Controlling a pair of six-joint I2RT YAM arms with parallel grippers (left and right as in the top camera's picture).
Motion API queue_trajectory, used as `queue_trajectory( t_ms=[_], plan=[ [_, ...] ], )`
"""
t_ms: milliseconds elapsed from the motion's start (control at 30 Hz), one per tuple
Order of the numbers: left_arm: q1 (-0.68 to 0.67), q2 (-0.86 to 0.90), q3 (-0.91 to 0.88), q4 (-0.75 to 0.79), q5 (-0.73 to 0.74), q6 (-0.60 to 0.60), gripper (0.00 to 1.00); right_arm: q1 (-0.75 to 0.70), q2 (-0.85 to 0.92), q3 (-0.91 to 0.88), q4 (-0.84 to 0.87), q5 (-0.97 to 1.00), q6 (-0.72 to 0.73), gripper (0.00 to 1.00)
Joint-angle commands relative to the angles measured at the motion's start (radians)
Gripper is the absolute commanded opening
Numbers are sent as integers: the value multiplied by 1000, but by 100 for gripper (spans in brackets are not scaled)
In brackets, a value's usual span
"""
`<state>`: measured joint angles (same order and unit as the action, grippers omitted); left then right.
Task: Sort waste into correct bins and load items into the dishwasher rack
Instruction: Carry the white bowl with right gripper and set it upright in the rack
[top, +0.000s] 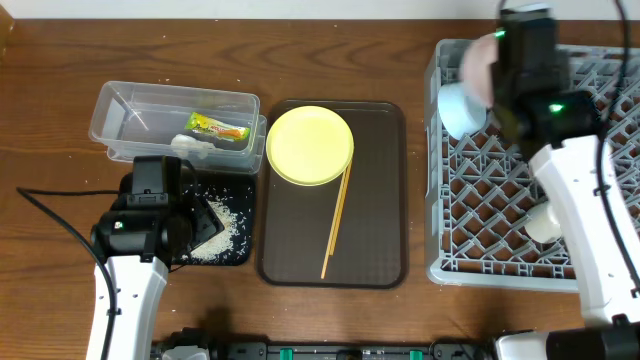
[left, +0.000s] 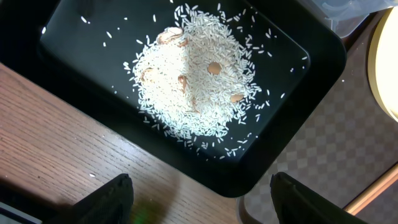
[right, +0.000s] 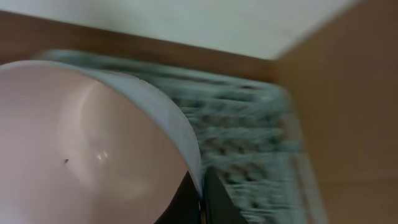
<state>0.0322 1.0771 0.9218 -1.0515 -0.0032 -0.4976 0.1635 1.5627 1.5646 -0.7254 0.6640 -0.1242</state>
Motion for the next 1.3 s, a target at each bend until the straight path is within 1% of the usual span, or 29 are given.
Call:
queue_trajectory(
  t_ms=[0,100,267,367,467,600,800,967,1233,1267],
  plan=[
    [6,-5,-7,-5,-5,-5,73,-73,46,8,50,188,-158,1],
    [6,-5,-7,-5,-5,-5,74,-114,95,8,114,293,-215,1],
    [6,-5,-7,-5,-5,-5,74,-153,196,8,227,475,-212,1],
    [6,-5,-7,-5,-5,-5,73,-161,260,8,283,579,-175,1],
    [6,-5,-7,-5,-5,-5,74,-163,320,8,300,620,-122,1],
    [6,-5,-7,-5,-5,-5,74,-156,394,8,298,622,-56,1],
    [6,-5,-7,-5,-5,-5,74,-118,470,8,299,617,-34,1],
    [6,-5,-7,-5,-5,-6,74,-90,485,4,293,590,0,1],
    [6,-5,-7,-6,-5,-5,73,-47,485,3,224,458,1,2],
    [6,-5,-7,-6,-5,-6,74,-43,485,3,203,438,2,5]
  ],
)
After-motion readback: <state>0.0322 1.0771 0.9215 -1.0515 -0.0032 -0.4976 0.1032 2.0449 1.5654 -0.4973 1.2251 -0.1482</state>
